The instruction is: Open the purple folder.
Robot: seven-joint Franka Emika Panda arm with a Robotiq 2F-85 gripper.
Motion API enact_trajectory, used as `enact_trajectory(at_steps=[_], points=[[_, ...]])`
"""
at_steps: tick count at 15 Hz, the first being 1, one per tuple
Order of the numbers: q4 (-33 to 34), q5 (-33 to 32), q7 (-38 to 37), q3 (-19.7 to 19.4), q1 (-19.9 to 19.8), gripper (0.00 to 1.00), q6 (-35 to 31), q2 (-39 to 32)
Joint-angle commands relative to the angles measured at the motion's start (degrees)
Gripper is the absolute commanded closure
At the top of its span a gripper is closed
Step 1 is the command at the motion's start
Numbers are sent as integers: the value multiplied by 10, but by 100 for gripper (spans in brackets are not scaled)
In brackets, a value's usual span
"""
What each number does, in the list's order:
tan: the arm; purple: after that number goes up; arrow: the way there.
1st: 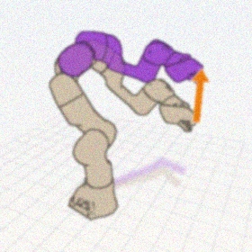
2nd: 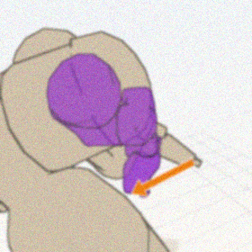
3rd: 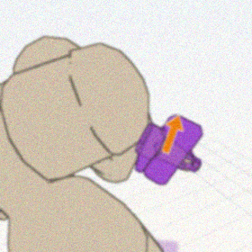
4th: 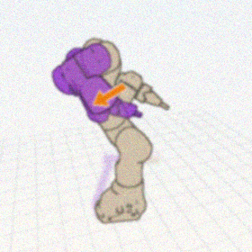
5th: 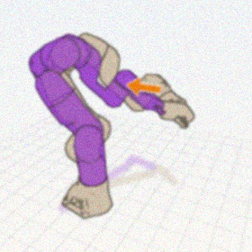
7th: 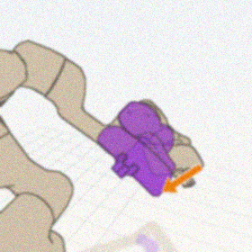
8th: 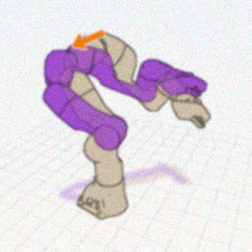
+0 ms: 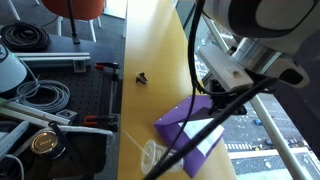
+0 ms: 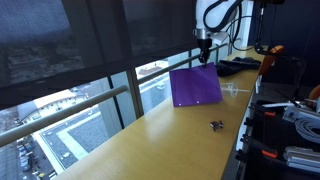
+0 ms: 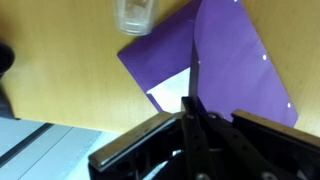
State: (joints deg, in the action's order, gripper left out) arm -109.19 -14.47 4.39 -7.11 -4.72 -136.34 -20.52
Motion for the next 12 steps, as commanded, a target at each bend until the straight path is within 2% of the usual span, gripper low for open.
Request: enact_trajectory(at_steps=[1,4,7,9,12], points=[[-49,-116,-66,-32,34,100,-37,74],[-93,-221,-156,-28,61,100,-63,123],[-157,-346,-281,-3,90,100,-80,152],[-193,-432,-376,17,103,100,-91,153],[-212,-543,-507,41,112,100,-93,123]])
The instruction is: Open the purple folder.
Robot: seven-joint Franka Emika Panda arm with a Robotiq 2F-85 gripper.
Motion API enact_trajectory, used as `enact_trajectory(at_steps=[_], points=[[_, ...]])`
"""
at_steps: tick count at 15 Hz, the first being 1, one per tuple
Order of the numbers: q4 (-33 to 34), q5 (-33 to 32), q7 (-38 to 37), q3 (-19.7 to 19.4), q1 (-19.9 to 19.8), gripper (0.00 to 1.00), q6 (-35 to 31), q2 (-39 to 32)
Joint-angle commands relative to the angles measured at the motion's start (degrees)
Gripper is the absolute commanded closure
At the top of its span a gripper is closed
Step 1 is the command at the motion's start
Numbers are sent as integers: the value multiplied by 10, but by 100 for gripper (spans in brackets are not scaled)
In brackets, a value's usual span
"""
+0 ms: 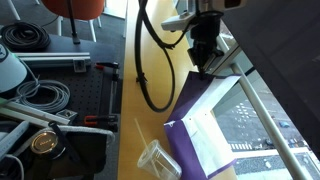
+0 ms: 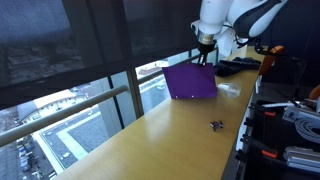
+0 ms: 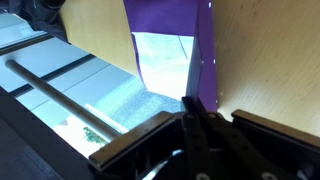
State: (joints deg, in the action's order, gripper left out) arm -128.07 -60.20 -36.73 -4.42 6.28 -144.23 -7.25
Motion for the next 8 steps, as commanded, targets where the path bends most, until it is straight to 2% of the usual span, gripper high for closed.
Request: enact_trajectory(at_steps=[1,8], points=[[-24,-114,-128,21,2,100,-10,-16],[-43,-215,-236,52,1,100,-2,-53]])
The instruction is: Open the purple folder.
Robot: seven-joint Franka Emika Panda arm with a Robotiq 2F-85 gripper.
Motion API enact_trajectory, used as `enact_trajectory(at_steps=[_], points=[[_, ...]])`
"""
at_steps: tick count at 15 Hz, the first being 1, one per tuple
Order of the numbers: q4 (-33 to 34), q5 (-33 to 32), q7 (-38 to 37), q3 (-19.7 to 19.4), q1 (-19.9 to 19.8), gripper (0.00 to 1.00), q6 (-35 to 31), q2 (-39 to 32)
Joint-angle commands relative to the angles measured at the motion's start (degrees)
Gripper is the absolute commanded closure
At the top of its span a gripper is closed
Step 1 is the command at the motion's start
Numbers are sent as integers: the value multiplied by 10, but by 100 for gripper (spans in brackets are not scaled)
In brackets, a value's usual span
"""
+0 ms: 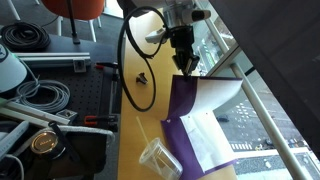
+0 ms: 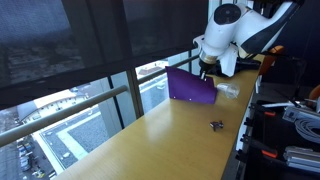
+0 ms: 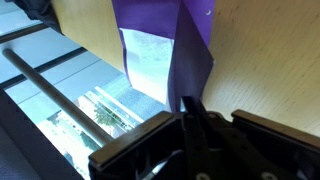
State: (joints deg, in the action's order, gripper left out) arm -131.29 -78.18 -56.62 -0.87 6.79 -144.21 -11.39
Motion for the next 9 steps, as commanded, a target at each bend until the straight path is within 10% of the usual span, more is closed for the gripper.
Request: enact_trajectory(at_steps=[1,9], points=[[-13,-40,-44,21,-4,100,-4,-15],[-7,-22,-64,58,-2,100,-23,-31]])
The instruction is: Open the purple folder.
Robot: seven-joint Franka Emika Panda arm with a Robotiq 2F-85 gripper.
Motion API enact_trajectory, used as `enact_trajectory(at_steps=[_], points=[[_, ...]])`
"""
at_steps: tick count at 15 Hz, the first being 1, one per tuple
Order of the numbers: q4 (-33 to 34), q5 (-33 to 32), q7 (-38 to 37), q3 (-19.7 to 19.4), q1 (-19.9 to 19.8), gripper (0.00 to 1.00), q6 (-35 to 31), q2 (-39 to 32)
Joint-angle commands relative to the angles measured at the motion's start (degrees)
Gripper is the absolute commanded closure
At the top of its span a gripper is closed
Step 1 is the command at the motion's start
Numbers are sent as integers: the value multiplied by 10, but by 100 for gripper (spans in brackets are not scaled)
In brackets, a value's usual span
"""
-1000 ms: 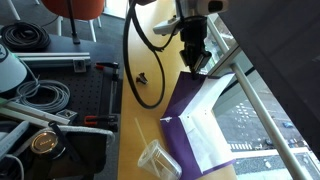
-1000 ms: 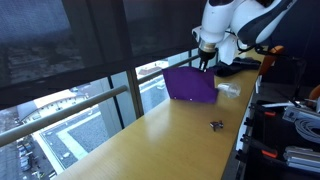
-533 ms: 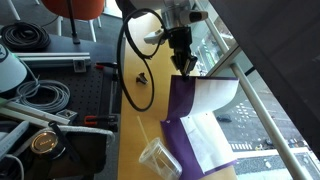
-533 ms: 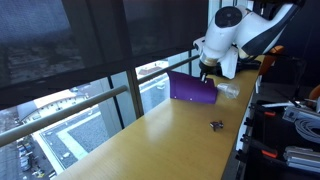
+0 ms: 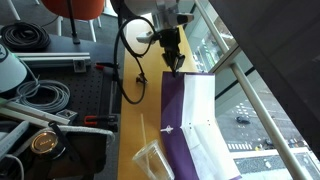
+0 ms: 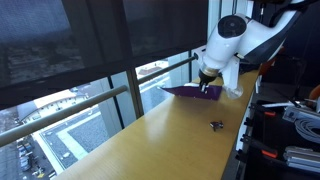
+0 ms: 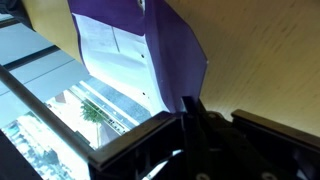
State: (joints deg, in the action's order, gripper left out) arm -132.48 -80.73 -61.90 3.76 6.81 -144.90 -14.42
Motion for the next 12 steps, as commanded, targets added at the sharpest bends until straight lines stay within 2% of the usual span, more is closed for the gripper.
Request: enact_trajectory(at_steps=[1,12], points=[[7,5,-13,14,-2,100,-20,-1],[7,52,-17,41,9,100,-32,2]])
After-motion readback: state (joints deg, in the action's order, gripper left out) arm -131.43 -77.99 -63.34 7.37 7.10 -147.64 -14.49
